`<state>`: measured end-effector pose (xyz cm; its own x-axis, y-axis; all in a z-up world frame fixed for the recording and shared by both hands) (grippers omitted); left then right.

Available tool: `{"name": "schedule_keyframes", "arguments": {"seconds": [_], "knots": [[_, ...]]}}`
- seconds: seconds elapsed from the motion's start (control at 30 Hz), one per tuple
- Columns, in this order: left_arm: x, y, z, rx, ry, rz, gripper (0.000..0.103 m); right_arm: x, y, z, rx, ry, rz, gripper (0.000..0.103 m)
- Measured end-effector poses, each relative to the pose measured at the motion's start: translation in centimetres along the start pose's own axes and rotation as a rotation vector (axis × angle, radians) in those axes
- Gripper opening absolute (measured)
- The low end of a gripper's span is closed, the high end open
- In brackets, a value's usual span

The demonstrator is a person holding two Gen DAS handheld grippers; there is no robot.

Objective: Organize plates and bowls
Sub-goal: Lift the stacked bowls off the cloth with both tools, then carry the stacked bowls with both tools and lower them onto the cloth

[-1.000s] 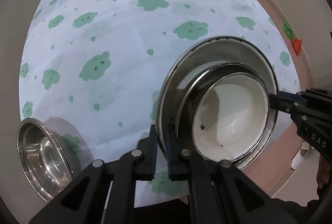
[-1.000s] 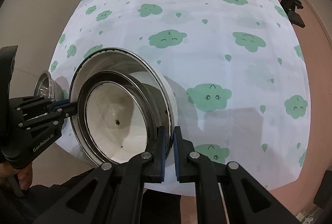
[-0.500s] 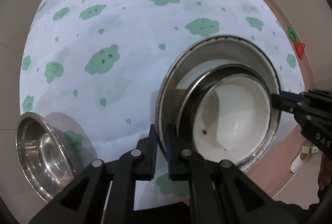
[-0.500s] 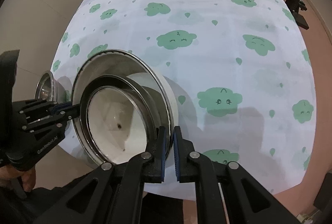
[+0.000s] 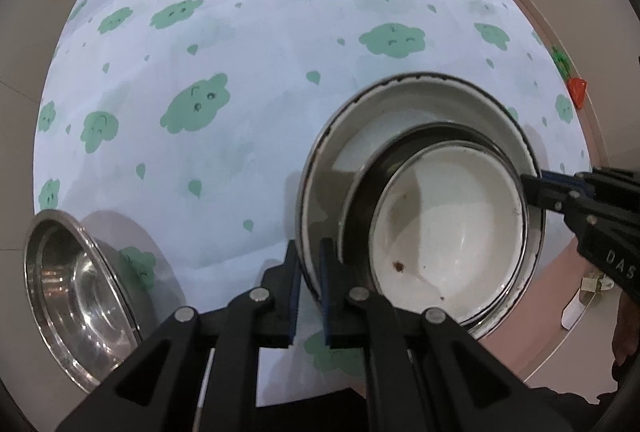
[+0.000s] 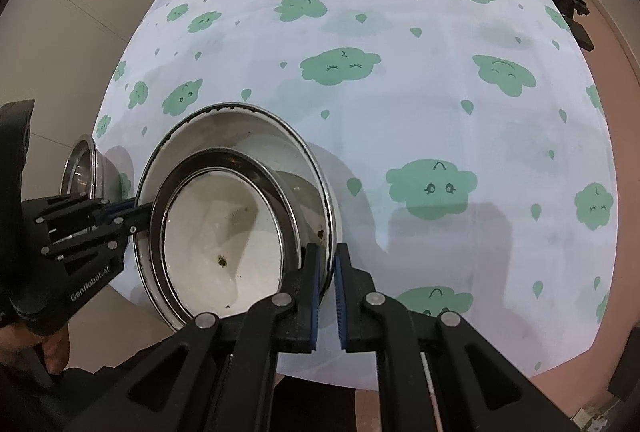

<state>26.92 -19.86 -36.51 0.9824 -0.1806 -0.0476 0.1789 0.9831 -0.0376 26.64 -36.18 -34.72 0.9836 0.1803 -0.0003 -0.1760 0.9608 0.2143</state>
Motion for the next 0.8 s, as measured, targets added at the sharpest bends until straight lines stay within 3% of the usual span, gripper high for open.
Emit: {"name": "schedule_keyframes", "arguments": {"seconds": [0.13,0.4,0.8], "knots": [[-0.6,0.2,0.7,-0.014,0.005,0.009,0.003,0.1,0.6,0.7,-0.009,0.005,0.017,0.008],[-1.5,2.3,4.9,-0.033,-0.064,0.071,0.003,1.4,2.4,3.4,0.011,-0.017,0.059,0.008],[-3.9,8.5,8.9,-0.009,-0.136,0.228,0.003,3.8,9.3,5.4,0.024,-0.042,0.216,0.008]]}}
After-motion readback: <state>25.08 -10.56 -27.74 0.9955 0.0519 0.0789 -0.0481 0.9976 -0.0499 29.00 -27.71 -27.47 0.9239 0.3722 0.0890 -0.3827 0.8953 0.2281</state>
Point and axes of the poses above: each gripper's, at about its wrist camera, not at the fingertips, and z roughly against the way its jaws point, y to its left, x to its top, the point moved 5 cm from there along -z, roughly the way its jaws point, and after that the axes turned 10 degrees about y, right-handed, at the moved point
